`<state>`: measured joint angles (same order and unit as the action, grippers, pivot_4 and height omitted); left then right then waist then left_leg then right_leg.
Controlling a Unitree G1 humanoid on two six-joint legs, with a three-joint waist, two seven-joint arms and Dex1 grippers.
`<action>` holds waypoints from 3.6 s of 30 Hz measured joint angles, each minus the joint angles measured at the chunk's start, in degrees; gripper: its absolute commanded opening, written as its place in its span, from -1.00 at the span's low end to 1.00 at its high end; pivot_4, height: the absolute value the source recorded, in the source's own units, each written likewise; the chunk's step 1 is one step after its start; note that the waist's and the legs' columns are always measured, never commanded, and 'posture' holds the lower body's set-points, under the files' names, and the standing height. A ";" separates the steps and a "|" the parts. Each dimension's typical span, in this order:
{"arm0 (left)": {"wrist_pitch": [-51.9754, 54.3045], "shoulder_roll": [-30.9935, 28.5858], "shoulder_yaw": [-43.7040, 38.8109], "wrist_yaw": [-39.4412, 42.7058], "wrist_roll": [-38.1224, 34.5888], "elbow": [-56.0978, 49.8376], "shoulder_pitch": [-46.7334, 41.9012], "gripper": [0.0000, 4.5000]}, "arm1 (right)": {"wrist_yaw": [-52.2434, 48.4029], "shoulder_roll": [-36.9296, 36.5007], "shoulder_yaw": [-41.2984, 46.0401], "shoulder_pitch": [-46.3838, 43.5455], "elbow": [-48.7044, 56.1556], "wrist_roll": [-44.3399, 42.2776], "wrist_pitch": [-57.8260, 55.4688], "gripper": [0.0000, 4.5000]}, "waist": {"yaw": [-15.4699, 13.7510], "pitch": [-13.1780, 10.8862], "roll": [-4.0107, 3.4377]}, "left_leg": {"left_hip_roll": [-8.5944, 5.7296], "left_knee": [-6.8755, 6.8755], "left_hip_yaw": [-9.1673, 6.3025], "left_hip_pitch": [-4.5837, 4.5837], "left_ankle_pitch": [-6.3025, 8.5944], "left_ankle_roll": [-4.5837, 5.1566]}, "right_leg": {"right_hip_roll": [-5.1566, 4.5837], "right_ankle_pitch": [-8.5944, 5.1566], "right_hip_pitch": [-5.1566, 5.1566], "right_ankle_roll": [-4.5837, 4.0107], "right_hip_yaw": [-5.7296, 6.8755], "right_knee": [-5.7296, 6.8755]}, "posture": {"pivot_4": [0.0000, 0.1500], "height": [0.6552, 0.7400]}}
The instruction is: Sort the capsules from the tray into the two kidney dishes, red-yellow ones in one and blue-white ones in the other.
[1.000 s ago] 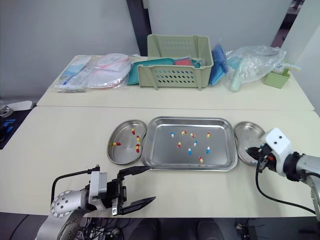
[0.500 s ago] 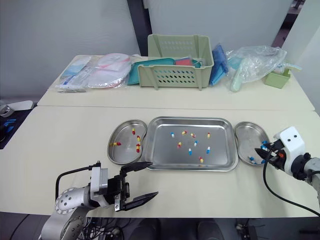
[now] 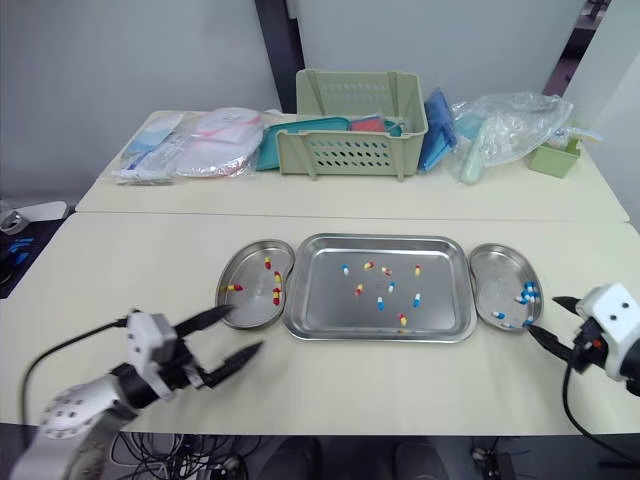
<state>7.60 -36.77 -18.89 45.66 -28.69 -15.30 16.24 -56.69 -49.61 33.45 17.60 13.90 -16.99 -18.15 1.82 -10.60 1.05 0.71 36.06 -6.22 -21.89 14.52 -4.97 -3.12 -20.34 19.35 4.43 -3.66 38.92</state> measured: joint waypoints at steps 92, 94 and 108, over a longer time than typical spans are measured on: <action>-7.74 12.41 18.67 -0.32 6.16 -3.40 -2.45 1.00 | 33.16 36.28 -57.34 -54.56 -14.61 12.39 -23.33 0.29 | 0.62 0.05 0.13 | 0.00 0.02 -0.11 -0.18 -0.01 -0.02 | 0.01 0.02 0.30 -0.01 0.04 0.11 | 1.00 1.00; -7.74 12.41 18.67 -0.44 6.16 -3.40 -2.40 1.00 | 33.10 36.91 -57.34 -54.89 -16.95 13.47 -22.71 0.29 | 0.65 0.05 0.13 | 0.00 0.02 -0.11 -0.18 -0.01 -0.02 | 0.01 0.02 0.32 -0.02 0.04 0.12 | 1.00 1.00; -7.75 12.41 19.14 -1.25 6.30 -3.40 -2.30 1.00 | 30.34 38.87 -56.97 -56.95 -23.15 16.13 -20.32 -0.80 | 1.33 0.05 0.11 | 0.01 0.01 -0.11 -0.17 -0.01 -0.01 | 0.02 0.02 0.34 -0.02 0.02 0.15 | 1.00 1.00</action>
<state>-0.15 -24.36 0.25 44.41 -22.39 -18.70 13.94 -26.35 -10.74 -23.52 -39.36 -9.25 -0.87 -38.47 3.15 -10.54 1.16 0.72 36.07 -6.34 -22.06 14.50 -4.99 -3.10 -20.32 19.69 4.41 -3.64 39.07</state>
